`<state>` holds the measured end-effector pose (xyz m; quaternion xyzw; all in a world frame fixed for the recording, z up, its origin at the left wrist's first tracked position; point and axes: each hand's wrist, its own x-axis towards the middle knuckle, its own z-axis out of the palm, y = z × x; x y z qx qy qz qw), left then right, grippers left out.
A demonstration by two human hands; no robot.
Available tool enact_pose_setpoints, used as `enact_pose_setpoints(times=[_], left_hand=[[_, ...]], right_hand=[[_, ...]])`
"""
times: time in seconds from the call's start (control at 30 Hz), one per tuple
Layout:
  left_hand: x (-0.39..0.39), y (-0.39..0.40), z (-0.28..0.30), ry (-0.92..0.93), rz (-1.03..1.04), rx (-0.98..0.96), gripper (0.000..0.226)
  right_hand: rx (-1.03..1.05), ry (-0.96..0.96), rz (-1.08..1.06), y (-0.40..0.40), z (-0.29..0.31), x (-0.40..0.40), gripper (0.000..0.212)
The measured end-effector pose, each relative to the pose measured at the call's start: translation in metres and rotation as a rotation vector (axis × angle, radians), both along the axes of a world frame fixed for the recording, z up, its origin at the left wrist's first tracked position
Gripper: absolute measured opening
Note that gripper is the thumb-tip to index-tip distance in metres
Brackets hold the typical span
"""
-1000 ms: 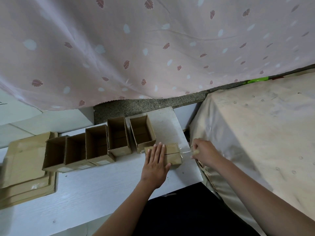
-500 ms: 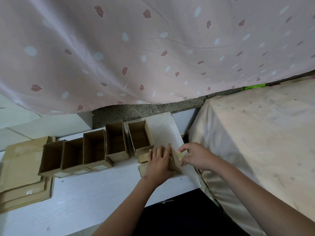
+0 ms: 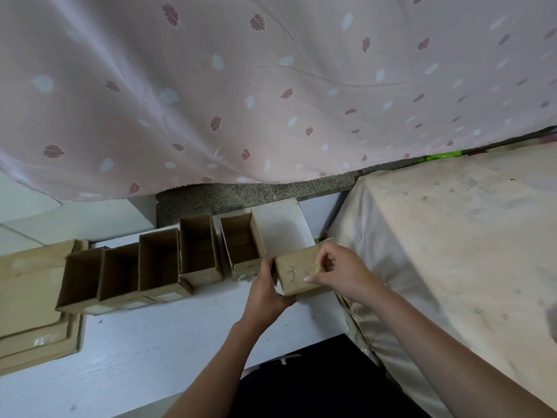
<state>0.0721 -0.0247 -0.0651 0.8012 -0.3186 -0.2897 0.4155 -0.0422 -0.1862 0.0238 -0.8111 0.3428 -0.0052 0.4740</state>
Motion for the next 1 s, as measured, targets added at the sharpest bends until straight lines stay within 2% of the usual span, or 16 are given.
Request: enact_pose_setpoints(times=[0.13, 0.23, 0.33, 0.47, 0.6, 0.7, 0.87, 1.0], left_hand=[[-0.003, 0.002, -0.004, -0.032, -0.060, 0.075, 0.090], [-0.001, 0.005, -0.008, -0.102, -0.145, 0.126, 0.098], [0.005, 0.013, -0.012, -0.102, -0.138, 0.157, 0.103], [0.011, 0.021, -0.016, -0.094, -0.118, 0.200, 0.108], [0.007, 0.025, -0.012, -0.243, -0.151, 0.265, 0.099], [-0.001, 0.017, -0.010, -0.472, -0.269, 0.352, 0.095], [-0.015, 0.006, -0.018, -0.455, -0.341, 0.321, 0.084], [-0.016, 0.007, -0.023, -0.569, -0.375, 0.397, 0.082]], right_hand=[[-0.020, 0.039, 0.065, 0.005, -0.006, 0.002, 0.045], [-0.078, 0.099, 0.071, 0.007, -0.011, 0.008, 0.033], [-0.056, 0.131, 0.055, 0.008, -0.017, 0.009, 0.037], [-0.068, 0.170, 0.163, 0.012, -0.025, 0.009, 0.020], [-0.101, 0.215, 0.193, 0.018, -0.032, 0.013, 0.018], [-0.155, 0.219, 0.195, 0.022, -0.037, 0.018, 0.026], [-0.109, 0.173, 0.180, 0.024, -0.038, 0.024, 0.037], [-0.100, 0.144, 0.223, 0.025, -0.041, 0.026, 0.053]])
